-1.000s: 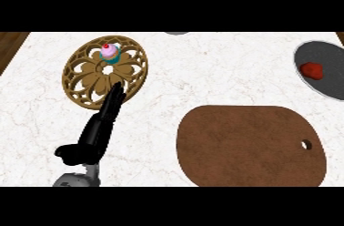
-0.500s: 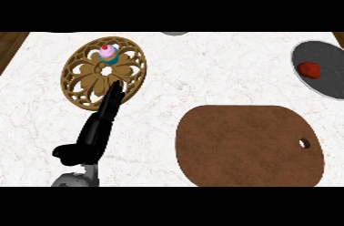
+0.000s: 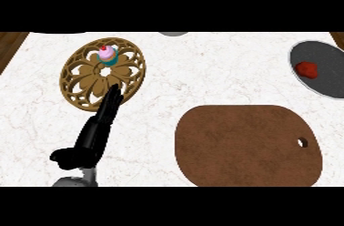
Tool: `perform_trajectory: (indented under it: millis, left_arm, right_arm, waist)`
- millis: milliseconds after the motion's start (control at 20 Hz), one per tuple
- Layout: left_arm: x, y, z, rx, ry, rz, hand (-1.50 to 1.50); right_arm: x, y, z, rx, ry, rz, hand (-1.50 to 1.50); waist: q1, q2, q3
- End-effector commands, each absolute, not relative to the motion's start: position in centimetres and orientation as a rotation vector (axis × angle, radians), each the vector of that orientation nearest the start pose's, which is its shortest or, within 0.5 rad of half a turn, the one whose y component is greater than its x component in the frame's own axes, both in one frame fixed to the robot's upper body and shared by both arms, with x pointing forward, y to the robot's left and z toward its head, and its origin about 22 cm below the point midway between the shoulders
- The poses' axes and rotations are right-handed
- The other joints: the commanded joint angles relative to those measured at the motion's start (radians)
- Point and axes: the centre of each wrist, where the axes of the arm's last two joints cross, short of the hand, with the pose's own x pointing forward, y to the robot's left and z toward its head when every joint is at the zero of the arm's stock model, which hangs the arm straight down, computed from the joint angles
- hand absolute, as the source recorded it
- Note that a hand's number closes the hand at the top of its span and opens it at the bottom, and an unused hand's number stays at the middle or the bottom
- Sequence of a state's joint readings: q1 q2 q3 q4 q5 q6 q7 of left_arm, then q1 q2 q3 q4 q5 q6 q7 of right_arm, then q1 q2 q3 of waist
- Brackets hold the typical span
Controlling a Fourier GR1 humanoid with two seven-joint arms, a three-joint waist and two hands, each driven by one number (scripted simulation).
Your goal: Pick the bell pepper from the cutting board and place it in the pan
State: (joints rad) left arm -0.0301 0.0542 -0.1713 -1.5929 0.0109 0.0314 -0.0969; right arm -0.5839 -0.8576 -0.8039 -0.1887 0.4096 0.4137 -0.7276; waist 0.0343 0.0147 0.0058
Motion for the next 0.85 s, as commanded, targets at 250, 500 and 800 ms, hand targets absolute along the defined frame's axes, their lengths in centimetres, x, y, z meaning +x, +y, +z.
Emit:
perform_trajectory:
  millis: [250,500,800]
  left_arm:
    - [24.3,19.4,0.0,-0.114,-1.689,-0.149,0.0]
    - [24.6,19.2,1.6,-0.099,-1.709,-0.145,0.0]
    - [25.3,21.3,1.5,-0.068,-1.713,-0.157,0.0]
  right_arm:
    - [24.8,-56.4,5.5,-0.508,-1.669,0.1,-1.5]
    - [24.9,-56.6,5.8,-0.489,-1.654,0.116,-1.5]
    - [24.9,-56.2,5.3,-0.618,-1.677,0.169,-1.5]
  waist:
    - [-0.002,-0.001,-0.001]
    - [-0.002,-0.003,-0.001]
    - [-0.005,-0.003,-0.001]
